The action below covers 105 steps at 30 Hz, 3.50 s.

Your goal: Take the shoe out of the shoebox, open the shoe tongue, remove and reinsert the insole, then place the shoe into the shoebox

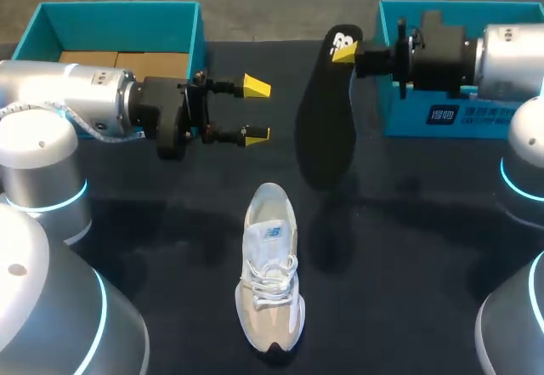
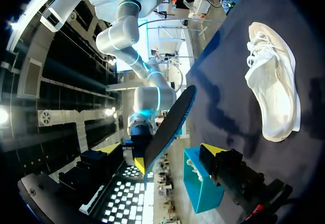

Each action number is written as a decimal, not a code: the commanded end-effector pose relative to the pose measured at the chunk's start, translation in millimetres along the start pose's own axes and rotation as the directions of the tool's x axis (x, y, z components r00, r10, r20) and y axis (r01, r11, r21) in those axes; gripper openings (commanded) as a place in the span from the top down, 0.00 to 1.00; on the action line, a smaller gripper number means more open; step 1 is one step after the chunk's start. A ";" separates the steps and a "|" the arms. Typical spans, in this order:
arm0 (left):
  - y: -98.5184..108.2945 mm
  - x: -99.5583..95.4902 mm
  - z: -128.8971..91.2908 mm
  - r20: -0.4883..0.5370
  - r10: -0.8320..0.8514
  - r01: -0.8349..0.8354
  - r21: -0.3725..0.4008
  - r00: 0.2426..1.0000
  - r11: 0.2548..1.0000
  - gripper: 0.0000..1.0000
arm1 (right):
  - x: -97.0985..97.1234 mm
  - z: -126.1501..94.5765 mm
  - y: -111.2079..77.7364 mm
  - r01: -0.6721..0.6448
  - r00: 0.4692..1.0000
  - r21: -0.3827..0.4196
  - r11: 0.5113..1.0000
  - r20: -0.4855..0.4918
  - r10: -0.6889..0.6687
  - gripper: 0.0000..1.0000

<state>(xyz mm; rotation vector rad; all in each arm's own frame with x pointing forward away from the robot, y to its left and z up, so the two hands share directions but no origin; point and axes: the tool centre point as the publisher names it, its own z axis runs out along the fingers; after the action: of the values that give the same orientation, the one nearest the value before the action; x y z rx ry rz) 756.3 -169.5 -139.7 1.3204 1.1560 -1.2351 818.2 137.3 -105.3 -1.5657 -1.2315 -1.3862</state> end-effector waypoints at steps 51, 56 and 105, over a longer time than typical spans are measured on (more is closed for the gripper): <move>8.9 6.8 23.5 0.049 0.114 -0.115 0.020 0.992 0.993 0.00 | 0.6 20.5 7.9 -0.128 0.990 0.034 0.991 0.067 0.126 1.00; 19.1 7.2 31.8 0.060 0.129 -0.131 0.023 0.990 0.991 0.00 | 0.6 20.5 7.9 -0.128 0.990 0.034 0.991 0.067 0.126 1.00; 4.0 -17.4 57.2 0.132 0.152 -0.164 0.081 0.979 0.983 0.73 | 0.6 20.5 7.9 -0.128 0.990 0.034 0.991 0.067 0.126 1.00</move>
<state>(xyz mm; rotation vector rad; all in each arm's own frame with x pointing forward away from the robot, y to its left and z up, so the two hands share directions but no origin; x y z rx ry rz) 754.0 -226.6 -122.9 1.3550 0.8972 -1.2487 831.6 151.8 -108.5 -1.6367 -1.1667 -1.2372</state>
